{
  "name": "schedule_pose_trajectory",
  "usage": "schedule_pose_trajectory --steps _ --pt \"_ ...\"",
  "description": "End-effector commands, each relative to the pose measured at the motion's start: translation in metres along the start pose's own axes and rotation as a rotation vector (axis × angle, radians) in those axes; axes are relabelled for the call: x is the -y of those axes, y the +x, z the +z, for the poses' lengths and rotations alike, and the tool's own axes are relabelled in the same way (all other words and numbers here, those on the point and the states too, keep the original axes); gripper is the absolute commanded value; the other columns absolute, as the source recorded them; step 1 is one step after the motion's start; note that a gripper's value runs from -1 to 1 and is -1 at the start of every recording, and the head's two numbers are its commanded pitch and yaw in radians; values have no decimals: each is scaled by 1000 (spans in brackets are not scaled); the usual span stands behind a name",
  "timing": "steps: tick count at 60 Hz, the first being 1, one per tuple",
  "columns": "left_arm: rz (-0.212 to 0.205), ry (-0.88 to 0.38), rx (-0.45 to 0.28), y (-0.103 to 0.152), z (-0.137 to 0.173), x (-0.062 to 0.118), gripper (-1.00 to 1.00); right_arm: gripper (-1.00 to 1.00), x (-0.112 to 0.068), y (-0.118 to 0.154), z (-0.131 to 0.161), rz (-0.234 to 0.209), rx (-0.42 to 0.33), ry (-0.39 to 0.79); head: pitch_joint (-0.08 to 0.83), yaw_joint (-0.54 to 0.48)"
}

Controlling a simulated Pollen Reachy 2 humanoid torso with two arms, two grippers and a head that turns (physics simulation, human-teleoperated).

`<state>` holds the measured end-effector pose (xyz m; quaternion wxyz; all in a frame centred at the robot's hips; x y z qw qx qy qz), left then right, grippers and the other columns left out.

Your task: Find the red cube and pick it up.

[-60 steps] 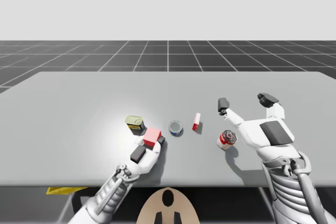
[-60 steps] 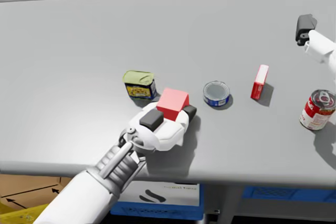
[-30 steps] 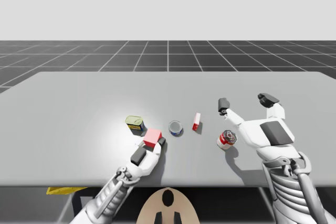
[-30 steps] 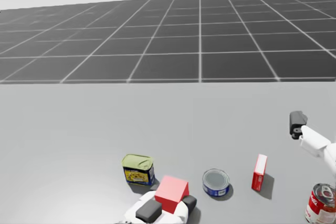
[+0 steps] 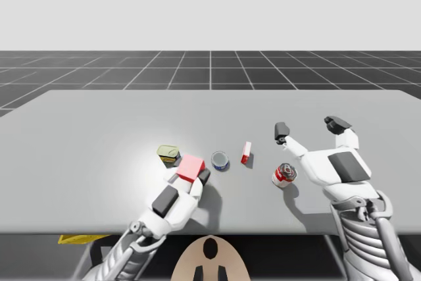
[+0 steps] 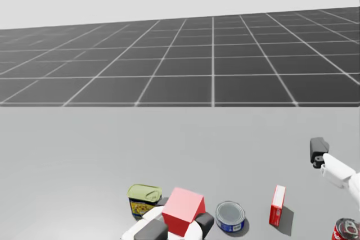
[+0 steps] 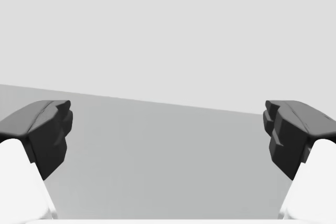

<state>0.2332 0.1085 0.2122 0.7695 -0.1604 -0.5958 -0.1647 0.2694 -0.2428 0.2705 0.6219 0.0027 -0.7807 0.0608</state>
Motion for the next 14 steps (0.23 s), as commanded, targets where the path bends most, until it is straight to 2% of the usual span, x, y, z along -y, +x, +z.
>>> schedule_pose_trajectory --steps 1,5,11,14 --pt "-65 -47 116 50 19 6 938 -1000 2 0 1 -1 13 20 291 126" --pt "-113 -48 173 74 29 6 938 -1000 3 0 1 3 15 17 288 126" --pt "-140 -52 221 97 38 5 945 -1000 4 1 1 2 15 14 285 124" --pt "-172 -46 271 117 45 5 946 -1000 5 1 2 4 19 16 282 125"
